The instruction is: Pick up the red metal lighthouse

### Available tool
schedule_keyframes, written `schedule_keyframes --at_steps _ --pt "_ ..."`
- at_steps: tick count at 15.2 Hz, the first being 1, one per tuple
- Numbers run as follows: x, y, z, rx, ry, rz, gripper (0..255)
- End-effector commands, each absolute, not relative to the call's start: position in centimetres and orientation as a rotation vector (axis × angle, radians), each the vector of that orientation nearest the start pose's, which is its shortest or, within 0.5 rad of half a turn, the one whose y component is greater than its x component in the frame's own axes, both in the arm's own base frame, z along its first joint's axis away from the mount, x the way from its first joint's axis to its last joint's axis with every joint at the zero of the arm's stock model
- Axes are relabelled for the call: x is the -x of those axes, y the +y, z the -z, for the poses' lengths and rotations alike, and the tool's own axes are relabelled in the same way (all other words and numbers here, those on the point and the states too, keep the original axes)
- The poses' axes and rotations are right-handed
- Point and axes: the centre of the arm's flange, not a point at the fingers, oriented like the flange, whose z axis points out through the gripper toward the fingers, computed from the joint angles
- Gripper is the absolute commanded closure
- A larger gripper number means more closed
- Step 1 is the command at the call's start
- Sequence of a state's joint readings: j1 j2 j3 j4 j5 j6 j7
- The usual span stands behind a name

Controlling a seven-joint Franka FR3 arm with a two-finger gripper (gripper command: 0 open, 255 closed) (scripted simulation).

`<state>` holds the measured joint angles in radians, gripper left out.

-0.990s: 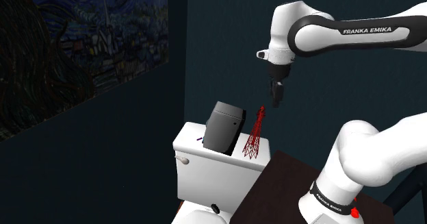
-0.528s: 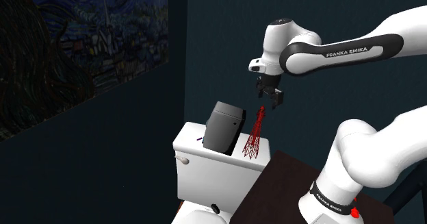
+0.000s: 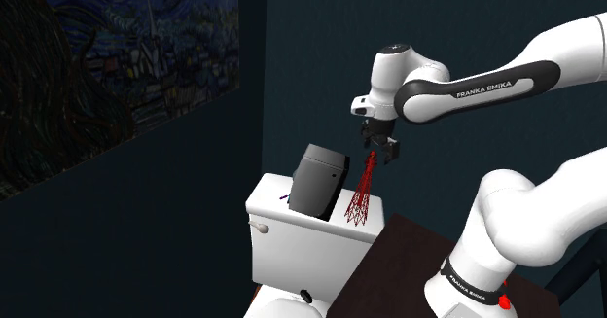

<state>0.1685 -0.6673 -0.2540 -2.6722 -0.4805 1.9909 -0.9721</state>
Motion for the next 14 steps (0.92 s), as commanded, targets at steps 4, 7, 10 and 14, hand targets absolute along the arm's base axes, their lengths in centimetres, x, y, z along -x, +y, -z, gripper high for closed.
schedule_keyframes --at_steps 4,7,10,14 --pt "-34.2 -5.6 -43.0 2.834 -1.825 -0.248 255" --pt "-34.3 -5.6 -43.0 2.834 -1.825 -0.248 255" --pt "-34.2 -5.6 -43.1 2.834 -1.825 -0.248 255" --pt "-34.2 -5.6 -45.2 2.834 -1.825 -0.248 255"
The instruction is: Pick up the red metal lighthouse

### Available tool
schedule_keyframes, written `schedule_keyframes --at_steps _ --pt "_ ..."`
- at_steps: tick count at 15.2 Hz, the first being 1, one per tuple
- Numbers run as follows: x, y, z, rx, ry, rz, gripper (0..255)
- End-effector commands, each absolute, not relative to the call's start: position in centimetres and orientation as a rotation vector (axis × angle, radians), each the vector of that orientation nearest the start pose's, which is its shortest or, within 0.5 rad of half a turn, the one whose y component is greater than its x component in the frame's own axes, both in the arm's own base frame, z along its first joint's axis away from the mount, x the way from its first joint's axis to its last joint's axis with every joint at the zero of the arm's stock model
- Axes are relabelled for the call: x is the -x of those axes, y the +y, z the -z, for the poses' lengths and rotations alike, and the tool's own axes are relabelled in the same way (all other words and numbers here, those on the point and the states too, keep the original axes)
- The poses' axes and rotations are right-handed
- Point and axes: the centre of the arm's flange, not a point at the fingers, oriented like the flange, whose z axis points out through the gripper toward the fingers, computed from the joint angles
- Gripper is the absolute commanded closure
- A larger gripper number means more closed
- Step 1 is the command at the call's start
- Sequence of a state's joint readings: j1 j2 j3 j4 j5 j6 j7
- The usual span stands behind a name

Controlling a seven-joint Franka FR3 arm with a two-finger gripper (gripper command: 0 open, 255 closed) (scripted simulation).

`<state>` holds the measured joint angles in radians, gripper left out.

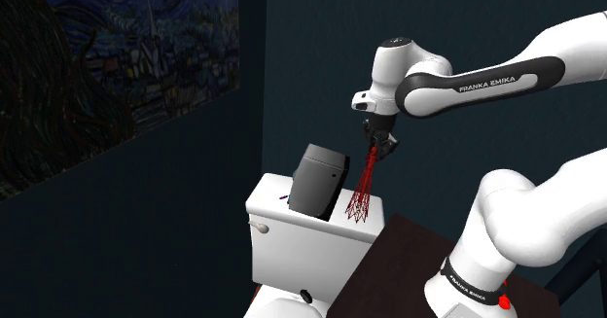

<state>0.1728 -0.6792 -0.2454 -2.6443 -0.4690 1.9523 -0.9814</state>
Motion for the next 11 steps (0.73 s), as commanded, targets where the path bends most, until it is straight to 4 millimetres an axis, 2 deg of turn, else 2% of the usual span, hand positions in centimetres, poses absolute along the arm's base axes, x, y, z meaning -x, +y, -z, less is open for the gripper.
schedule_keyframes --at_steps 1,11 --pt "-34.2 -5.6 -45.7 2.834 -1.825 -0.248 255" --pt "-34.2 -5.6 -51.0 2.834 -1.825 -0.248 255"
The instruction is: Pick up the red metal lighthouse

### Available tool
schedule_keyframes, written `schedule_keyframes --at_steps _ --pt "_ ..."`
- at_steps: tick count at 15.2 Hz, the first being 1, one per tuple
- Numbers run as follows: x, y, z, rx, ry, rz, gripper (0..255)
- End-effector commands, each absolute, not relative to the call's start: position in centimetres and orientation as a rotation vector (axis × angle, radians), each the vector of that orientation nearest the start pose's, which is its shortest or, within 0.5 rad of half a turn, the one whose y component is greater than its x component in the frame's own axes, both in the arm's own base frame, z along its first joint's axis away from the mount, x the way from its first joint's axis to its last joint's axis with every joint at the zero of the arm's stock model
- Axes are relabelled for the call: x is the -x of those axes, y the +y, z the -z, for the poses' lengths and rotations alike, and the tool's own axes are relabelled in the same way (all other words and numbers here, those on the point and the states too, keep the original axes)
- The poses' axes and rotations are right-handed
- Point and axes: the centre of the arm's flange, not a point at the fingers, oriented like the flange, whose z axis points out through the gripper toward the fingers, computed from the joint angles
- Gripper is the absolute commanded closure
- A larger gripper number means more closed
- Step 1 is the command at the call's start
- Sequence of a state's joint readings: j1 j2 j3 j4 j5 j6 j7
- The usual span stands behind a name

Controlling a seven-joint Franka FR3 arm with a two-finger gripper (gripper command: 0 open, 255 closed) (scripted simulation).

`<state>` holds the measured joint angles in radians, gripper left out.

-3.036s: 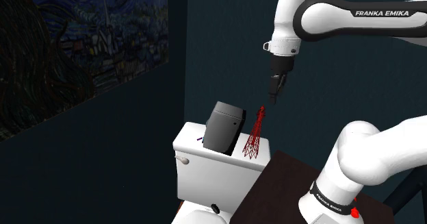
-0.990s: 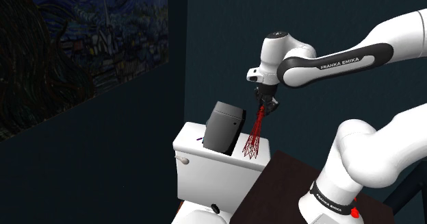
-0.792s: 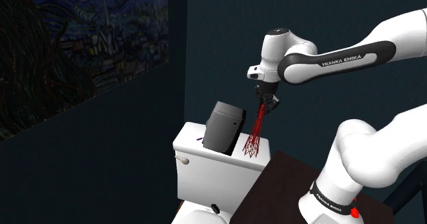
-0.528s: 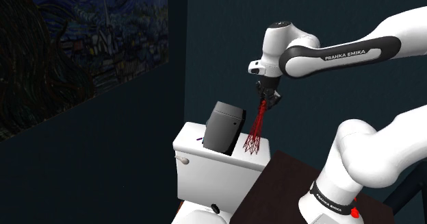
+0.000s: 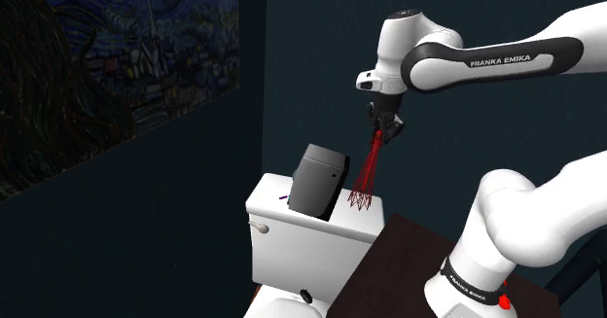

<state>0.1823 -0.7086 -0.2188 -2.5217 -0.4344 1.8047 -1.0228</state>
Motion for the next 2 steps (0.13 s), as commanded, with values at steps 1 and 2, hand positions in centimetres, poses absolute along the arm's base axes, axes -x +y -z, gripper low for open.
schedule_keyframes --at_steps 1,2 --pt "-34.22 -5.55 -51.05 2.834 -1.825 -0.248 255" --pt "-34.23 -5.55 -51.05 2.834 -1.825 -0.248 255"
